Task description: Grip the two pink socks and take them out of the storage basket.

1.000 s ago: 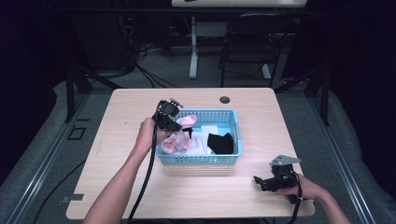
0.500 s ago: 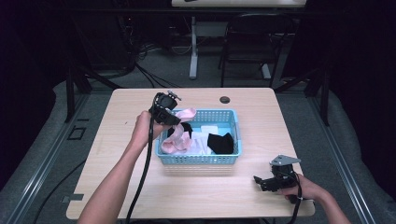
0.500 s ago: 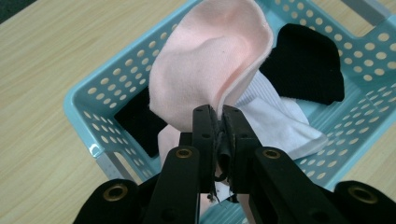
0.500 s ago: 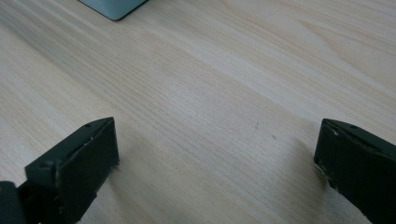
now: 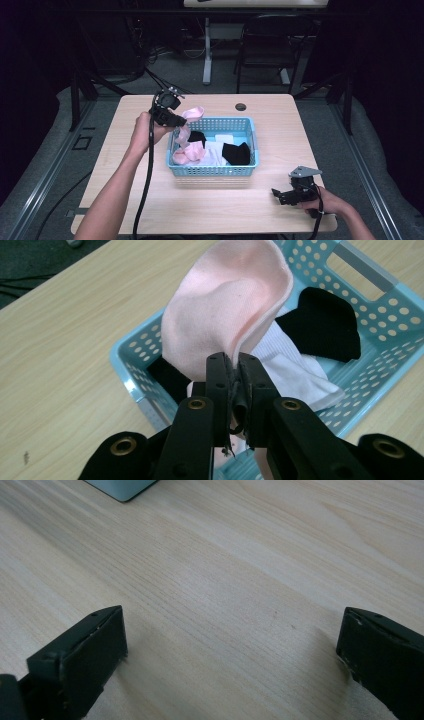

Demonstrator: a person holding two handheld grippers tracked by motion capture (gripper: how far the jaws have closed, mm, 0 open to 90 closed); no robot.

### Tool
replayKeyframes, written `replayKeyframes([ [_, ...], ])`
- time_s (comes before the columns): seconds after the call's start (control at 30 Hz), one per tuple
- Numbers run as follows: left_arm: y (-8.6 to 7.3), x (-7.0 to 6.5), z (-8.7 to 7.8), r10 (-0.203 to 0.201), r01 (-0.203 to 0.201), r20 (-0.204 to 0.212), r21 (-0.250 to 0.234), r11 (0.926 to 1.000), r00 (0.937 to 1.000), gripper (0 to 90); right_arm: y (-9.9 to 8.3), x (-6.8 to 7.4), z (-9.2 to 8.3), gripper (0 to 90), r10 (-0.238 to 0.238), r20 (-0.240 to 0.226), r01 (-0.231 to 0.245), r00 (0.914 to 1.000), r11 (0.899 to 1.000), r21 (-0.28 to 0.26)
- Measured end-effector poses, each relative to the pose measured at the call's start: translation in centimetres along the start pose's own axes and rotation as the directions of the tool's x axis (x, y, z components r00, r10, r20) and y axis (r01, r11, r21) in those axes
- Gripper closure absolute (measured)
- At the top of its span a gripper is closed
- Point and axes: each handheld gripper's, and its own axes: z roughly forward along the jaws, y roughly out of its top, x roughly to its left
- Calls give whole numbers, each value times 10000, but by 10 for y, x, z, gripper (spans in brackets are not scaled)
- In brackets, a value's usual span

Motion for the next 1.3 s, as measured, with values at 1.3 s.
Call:
replayKeyframes([
  [1.3, -89, 92, -64, -2314, 2326, -960, 16, 9726, 9681, 839, 0, 0, 0, 0, 15, -12, -15, 10000, 10000, -17],
])
